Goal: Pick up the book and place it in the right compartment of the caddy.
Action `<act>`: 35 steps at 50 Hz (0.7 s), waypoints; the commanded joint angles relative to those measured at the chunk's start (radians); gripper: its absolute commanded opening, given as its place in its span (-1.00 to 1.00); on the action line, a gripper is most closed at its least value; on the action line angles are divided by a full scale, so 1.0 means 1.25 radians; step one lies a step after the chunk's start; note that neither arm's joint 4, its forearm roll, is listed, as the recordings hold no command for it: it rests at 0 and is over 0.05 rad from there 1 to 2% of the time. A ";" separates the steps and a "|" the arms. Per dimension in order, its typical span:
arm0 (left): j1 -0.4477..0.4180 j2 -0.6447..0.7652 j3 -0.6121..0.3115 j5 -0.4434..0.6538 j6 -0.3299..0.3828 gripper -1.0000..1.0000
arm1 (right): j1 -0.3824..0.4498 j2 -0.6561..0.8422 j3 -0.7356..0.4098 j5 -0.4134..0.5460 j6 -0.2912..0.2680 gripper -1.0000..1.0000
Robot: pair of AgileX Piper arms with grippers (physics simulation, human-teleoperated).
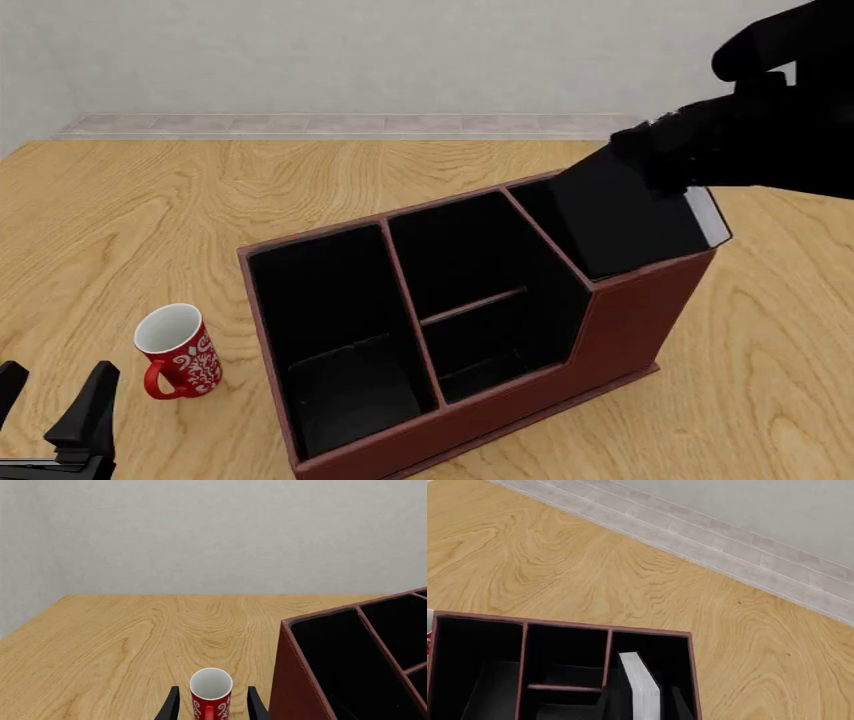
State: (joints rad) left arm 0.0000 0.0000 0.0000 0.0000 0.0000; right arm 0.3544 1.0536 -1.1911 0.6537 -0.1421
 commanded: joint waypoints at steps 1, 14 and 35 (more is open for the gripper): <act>0.000 0.000 0.000 0.000 0.000 1.00 | -0.002 0.018 0.011 -0.001 0.013 1.00; 0.000 0.000 0.000 0.000 0.000 1.00 | 0.002 0.014 0.020 0.001 0.020 1.00; 0.000 0.000 0.000 0.000 0.000 1.00 | 0.004 0.013 0.026 -0.004 0.024 1.00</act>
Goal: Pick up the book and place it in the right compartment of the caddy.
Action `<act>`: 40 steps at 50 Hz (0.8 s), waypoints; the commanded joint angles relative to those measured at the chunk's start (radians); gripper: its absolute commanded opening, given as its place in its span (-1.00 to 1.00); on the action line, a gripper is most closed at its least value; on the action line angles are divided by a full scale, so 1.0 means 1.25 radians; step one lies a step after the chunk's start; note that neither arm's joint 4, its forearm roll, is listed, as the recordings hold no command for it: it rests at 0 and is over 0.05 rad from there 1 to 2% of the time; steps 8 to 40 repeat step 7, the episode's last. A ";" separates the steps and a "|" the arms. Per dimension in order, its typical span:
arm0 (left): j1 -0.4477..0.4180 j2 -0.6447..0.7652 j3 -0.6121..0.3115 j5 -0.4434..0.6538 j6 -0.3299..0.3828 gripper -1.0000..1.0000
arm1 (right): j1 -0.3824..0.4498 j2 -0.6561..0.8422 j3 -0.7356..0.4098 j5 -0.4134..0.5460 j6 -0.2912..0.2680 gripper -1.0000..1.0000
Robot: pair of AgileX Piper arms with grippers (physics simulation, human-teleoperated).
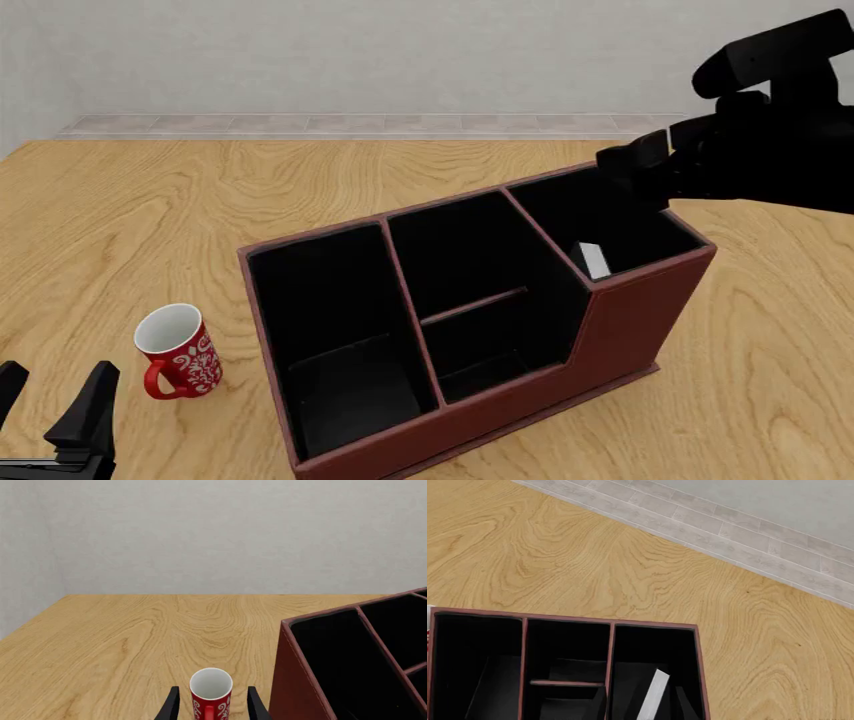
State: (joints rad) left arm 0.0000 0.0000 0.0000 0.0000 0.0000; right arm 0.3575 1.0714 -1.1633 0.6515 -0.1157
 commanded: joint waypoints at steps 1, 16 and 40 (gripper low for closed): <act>0.000 0.000 0.000 0.000 0.000 1.00 | 0.001 -0.002 0.003 -0.003 0.000 1.00; 0.000 0.000 0.000 0.000 0.000 1.00 | 0.001 -0.004 -0.005 -0.001 -0.001 1.00; 0.000 0.000 0.000 0.000 0.000 1.00 | 0.001 -0.004 -0.005 -0.001 -0.001 1.00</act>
